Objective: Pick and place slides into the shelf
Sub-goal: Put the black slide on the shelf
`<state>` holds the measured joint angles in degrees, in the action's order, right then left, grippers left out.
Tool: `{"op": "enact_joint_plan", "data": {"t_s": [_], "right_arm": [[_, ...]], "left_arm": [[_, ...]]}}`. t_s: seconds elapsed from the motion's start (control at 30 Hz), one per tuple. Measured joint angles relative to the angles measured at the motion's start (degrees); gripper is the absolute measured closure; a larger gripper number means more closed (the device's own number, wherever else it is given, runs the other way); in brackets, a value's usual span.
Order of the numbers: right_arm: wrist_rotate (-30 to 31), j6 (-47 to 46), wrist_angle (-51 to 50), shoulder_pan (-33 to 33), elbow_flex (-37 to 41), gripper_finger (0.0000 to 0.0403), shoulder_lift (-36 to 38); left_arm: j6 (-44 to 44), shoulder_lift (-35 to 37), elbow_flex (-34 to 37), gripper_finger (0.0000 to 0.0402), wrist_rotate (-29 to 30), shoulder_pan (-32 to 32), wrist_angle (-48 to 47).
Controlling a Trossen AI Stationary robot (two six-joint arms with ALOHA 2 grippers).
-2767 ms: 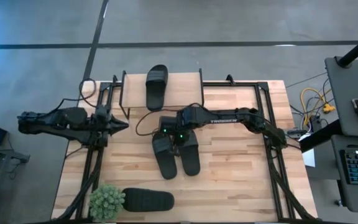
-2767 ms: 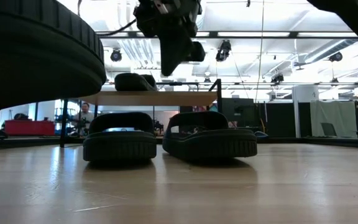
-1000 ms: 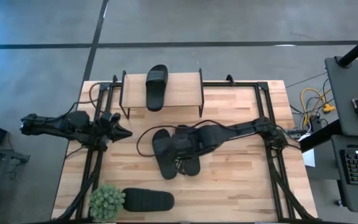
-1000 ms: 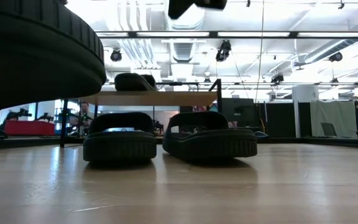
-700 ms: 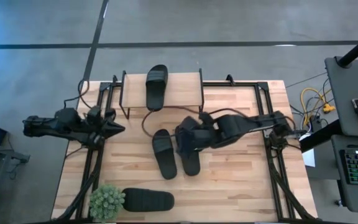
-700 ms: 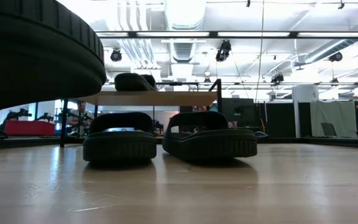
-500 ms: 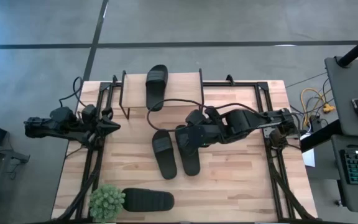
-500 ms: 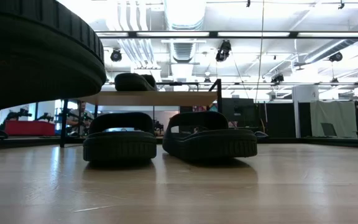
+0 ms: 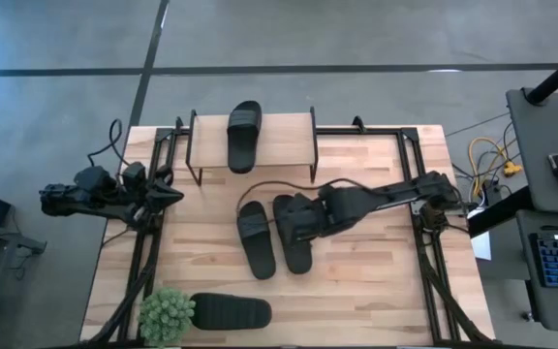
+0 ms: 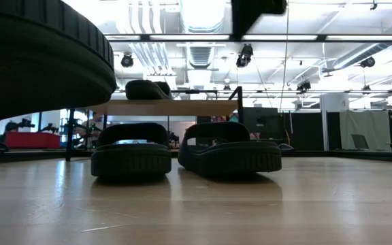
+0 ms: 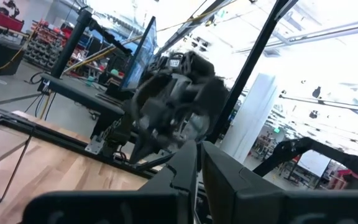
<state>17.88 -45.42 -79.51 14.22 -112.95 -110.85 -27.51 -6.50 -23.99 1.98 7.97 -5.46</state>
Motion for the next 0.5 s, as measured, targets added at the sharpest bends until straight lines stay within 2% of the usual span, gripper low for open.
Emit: {"op": "enact_joint_plan", "data": {"t_s": [0.3, 0.5], "right_arm": [[-0.62, -0.16, 8.24, 1.11, 15.44, 0.0394, 0.00], [-0.29, 0.85, 8.44, 1.25, 19.59, 0.0394, 0.00]], "left_arm": [[-0.02, -1.27, 0.04, 0.0391, 0.00, 0.00, -1.61], [-0.02, -1.30, 0.08, 0.0391, 0.00, 0.00, -1.58]]}}
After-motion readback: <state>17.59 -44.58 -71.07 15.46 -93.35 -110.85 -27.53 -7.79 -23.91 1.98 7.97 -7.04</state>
